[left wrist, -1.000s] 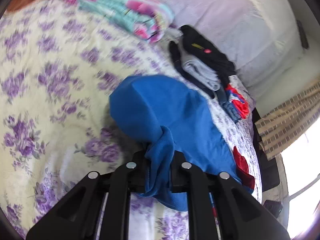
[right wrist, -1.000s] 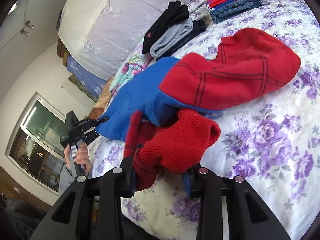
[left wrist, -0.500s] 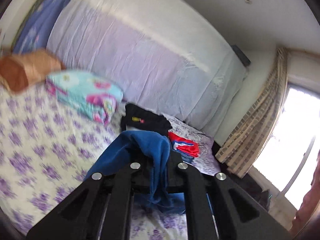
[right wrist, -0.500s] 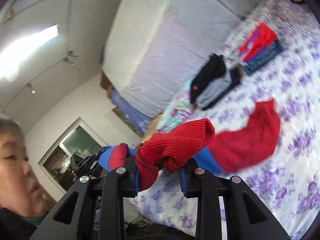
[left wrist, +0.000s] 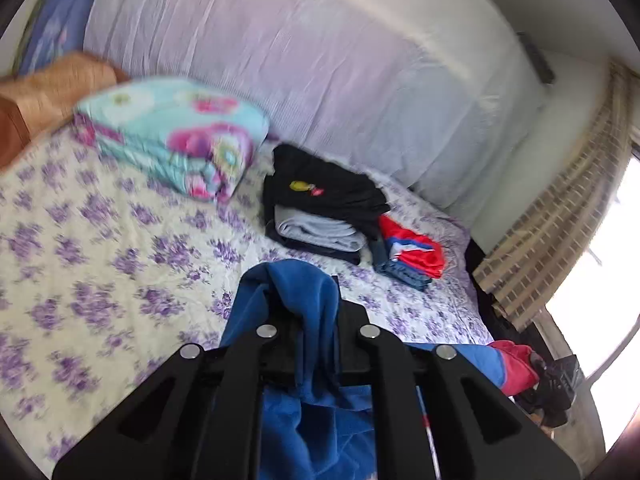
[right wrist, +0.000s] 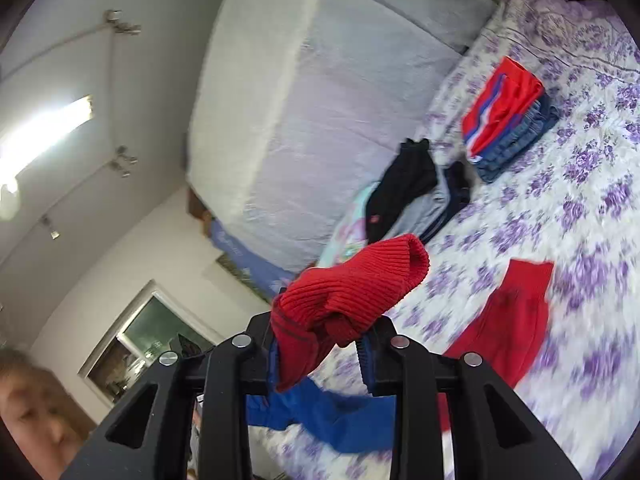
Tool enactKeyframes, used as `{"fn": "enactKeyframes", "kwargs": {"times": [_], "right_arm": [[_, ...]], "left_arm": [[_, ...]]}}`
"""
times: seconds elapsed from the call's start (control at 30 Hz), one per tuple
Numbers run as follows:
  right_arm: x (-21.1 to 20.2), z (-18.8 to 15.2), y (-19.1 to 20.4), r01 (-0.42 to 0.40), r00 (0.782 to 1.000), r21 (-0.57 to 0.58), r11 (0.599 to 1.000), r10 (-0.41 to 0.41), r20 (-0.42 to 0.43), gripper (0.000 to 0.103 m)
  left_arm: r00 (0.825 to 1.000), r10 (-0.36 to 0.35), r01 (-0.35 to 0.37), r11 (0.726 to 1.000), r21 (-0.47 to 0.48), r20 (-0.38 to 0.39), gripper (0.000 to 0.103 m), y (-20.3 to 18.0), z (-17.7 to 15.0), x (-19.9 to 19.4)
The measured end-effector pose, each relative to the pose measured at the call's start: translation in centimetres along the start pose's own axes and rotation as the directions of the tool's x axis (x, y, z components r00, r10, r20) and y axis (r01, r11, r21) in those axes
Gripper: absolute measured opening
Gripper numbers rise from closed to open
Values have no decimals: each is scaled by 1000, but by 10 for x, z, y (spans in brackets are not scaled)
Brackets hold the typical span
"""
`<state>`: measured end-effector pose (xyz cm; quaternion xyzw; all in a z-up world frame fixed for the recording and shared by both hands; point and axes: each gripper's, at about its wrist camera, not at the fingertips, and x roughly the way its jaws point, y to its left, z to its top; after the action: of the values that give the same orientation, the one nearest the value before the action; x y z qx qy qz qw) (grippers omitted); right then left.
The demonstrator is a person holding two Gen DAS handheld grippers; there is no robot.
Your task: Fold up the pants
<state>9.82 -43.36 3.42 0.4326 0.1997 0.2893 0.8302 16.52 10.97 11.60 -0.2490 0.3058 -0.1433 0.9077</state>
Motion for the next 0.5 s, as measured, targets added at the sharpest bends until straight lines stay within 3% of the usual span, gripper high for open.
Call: {"fn": "enactKeyframes", "kwargs": {"times": [0.03,0.07,0.1,0.17,0.23,0.3,0.33,0.4,0.5], "right_arm": [[20,14,-13,50,999,27,998,-50,-10,39],[41,29,-29,131,991,49,990,-130,-13,60],[63,48,-49,251,968,64,966,-250,-25,81],[87,70,-80,367,930,89,926,-362,-63,82],[84,67,-95,333,943,145,932,-328,-59,82],[75,57,-98,311,950,114,944,-305,-66,82],[70,50,-97,332,942,86,939,-326,-74,82],[56,31,-98,383,920,33,923,-378,-104,82],[42,5,-105,414,899,22,910,-405,-165,82]], "left_arm": [[998,16,-18,999,-27,-55,21,11,15,37],[995,35,-39,998,-42,-93,27,17,24,60],[988,78,-90,992,-84,-130,38,31,34,89],[974,110,-145,974,-174,-197,42,59,44,124],[976,93,-136,966,-219,-197,43,80,47,127],[982,105,-132,976,-175,-157,49,84,47,108],[982,141,-158,979,-130,-128,59,85,46,94],[974,211,-216,974,-62,-78,67,85,38,66],[972,224,-224,975,7,-74,67,83,14,28]]}}
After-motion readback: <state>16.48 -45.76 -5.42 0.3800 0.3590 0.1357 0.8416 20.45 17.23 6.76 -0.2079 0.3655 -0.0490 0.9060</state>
